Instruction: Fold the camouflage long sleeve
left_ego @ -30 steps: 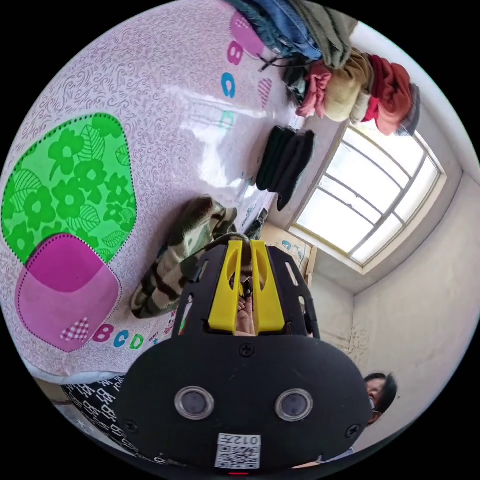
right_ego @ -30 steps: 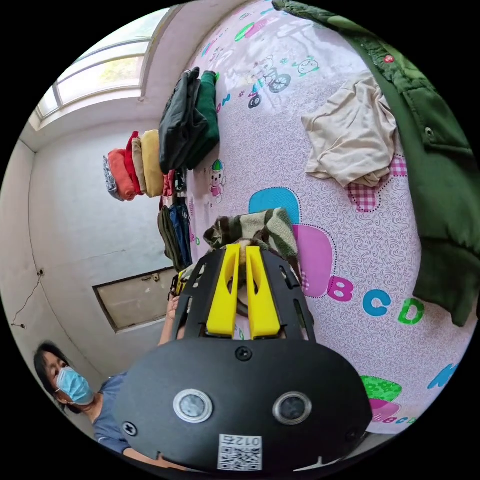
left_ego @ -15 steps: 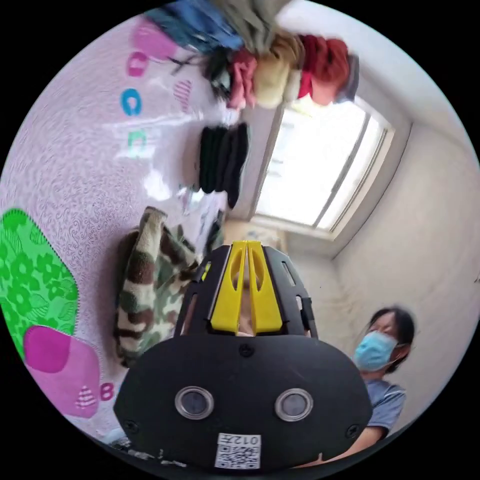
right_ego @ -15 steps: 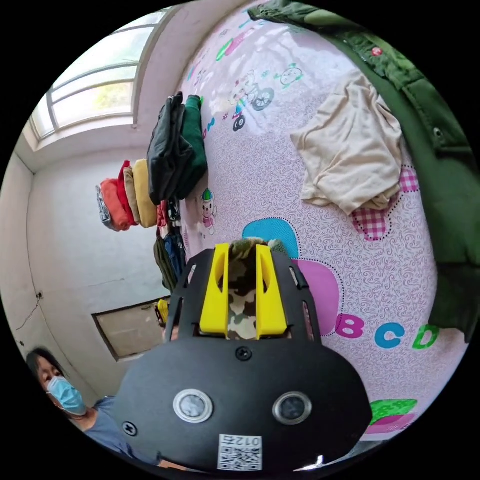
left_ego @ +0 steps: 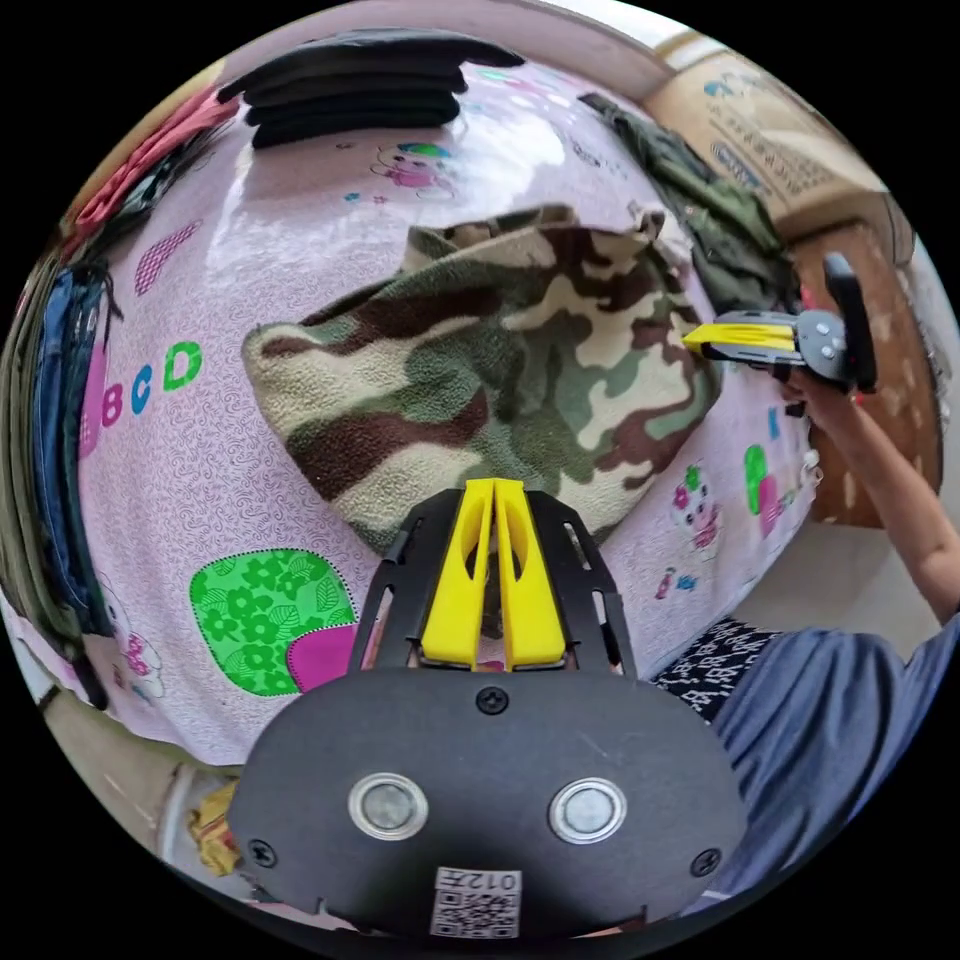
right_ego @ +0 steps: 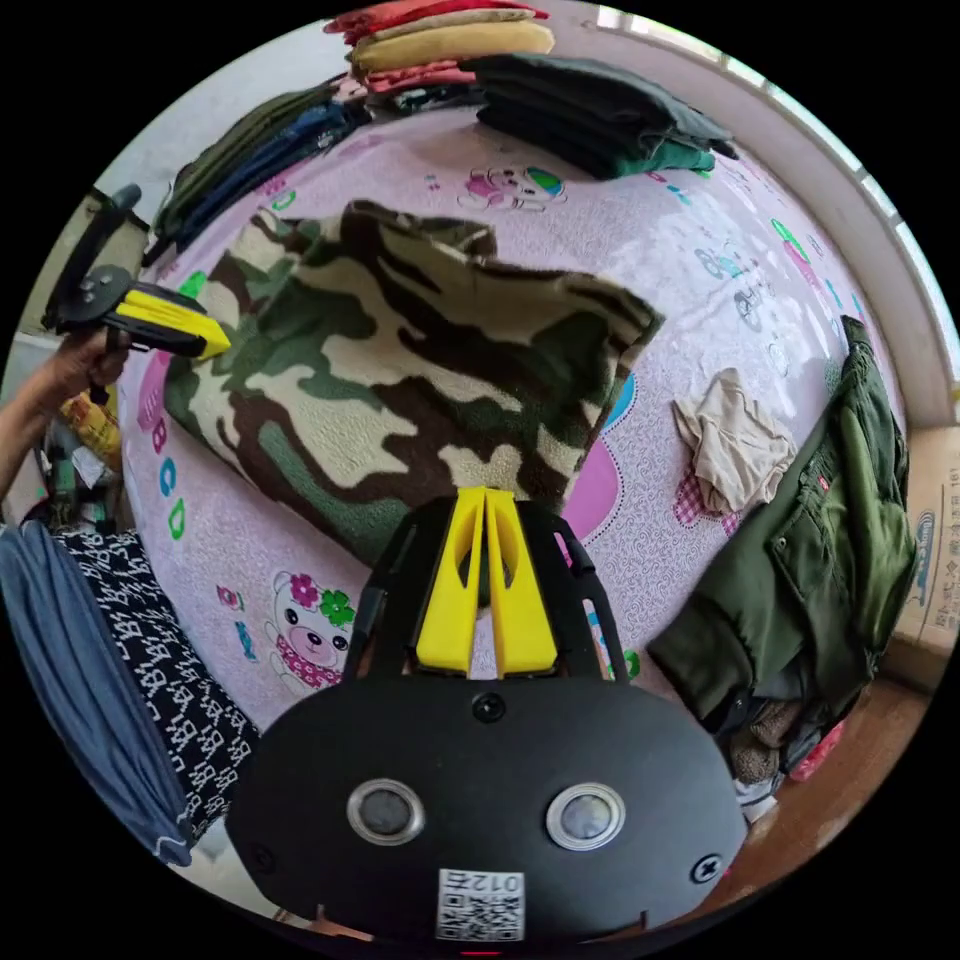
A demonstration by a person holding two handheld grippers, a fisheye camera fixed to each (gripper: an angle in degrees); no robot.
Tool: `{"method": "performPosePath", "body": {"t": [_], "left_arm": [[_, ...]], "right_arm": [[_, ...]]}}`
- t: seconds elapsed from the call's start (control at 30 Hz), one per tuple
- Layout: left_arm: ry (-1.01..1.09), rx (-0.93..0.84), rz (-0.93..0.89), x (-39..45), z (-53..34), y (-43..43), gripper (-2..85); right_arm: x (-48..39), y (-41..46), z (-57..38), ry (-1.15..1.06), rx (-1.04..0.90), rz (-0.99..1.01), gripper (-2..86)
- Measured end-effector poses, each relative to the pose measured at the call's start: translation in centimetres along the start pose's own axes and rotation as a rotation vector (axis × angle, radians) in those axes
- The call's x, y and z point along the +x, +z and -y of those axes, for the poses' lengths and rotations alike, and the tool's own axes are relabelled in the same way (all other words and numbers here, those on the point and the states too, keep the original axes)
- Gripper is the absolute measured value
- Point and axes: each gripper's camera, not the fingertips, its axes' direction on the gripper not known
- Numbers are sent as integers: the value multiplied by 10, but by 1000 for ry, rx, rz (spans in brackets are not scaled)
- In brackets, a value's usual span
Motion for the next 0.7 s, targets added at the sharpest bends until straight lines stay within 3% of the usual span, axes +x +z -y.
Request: {"method": "performPosePath", "body": {"t": [0.07, 0.3, 0.47, 0.6, 0.7], "left_arm": [[-5, -18, -6, 6, 9, 3, 4], [19, -186, -187, 26, -8, 12, 3], [50, -212, -270, 54, -42, 26, 1], [85, -34, -138, 74, -32, -14, 0], [137, 37, -89, 90, -4, -31, 0]], "right_arm": [[-9, -8, 2, 45, 11, -16, -1], [-84, -24, -56, 5, -286, 203, -1], [-124, -57, -131, 74, -161, 217, -1], [-126, -129, -152, 106, 132, 140, -2], [-125, -151, -131, 83, 221, 162, -1]]}}
